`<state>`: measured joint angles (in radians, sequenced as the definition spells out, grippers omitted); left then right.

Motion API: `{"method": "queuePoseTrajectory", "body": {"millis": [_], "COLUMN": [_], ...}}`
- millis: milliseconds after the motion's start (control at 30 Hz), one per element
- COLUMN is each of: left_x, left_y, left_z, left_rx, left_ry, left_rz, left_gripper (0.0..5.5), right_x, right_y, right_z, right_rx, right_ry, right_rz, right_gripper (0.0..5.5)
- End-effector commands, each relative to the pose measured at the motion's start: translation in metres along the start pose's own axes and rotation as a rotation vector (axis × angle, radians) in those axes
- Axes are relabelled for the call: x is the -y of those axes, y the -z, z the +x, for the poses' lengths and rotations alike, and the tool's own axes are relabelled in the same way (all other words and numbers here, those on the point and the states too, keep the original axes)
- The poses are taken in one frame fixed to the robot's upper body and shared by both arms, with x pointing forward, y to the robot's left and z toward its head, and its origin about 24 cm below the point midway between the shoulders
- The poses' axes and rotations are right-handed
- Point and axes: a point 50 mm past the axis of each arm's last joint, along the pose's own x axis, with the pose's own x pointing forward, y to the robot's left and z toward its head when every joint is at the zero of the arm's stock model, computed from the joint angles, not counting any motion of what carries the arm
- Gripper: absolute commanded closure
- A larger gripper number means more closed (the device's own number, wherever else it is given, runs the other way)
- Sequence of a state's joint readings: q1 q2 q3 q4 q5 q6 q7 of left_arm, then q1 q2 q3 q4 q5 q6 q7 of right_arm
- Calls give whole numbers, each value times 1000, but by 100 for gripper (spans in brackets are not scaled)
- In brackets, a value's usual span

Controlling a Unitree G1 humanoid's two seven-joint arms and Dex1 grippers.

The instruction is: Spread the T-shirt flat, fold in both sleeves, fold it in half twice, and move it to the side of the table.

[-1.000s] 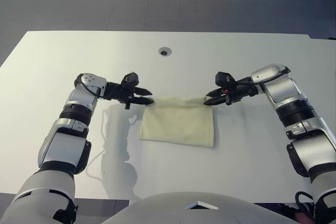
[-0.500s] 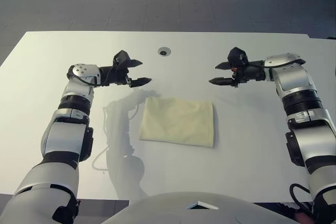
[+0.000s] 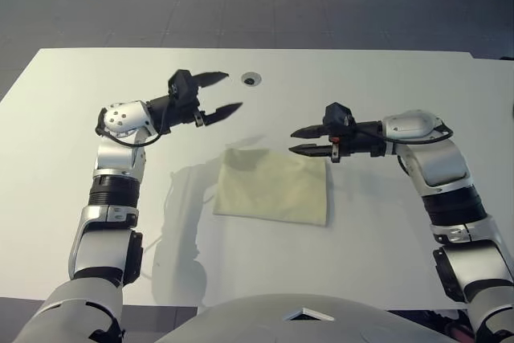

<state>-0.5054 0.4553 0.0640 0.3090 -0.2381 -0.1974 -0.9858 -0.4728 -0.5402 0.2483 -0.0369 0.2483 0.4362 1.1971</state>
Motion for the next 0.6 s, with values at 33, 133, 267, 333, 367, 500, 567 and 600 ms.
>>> {"method": "queuePoseTrajectory", "body": {"millis": [33,133,267,333,367,500,567,600], "left_x": [2,4,12,16,17,19,19,19], "left_y": [-13,-25,-27,-26,-26,-26,-25,-24], "left_z": [-12,-16,-21,-23,-23,-25,-26,-27], "left_rx": [37,86,75,68,66,60,56,54], "left_ry": [-129,-188,-197,-196,-197,-202,-206,-208], "left_rz": [57,65,54,51,45,36,34,33], "left_gripper": [205,156,95,61,45,10,10,10], "right_x": [-9,-11,-10,-11,-12,-13,-10,-8], "right_y": [4,12,19,23,24,36,44,49], "right_z": [21,33,43,50,53,69,75,76], "right_rx": [22,23,35,31,31,-10,-37,-49], "right_ry": [-48,-86,-144,-175,-197,-235,-228,-221], "right_rz": [39,57,65,66,69,92,127,152], "right_gripper": [443,408,350,316,301,245,209,196]}}
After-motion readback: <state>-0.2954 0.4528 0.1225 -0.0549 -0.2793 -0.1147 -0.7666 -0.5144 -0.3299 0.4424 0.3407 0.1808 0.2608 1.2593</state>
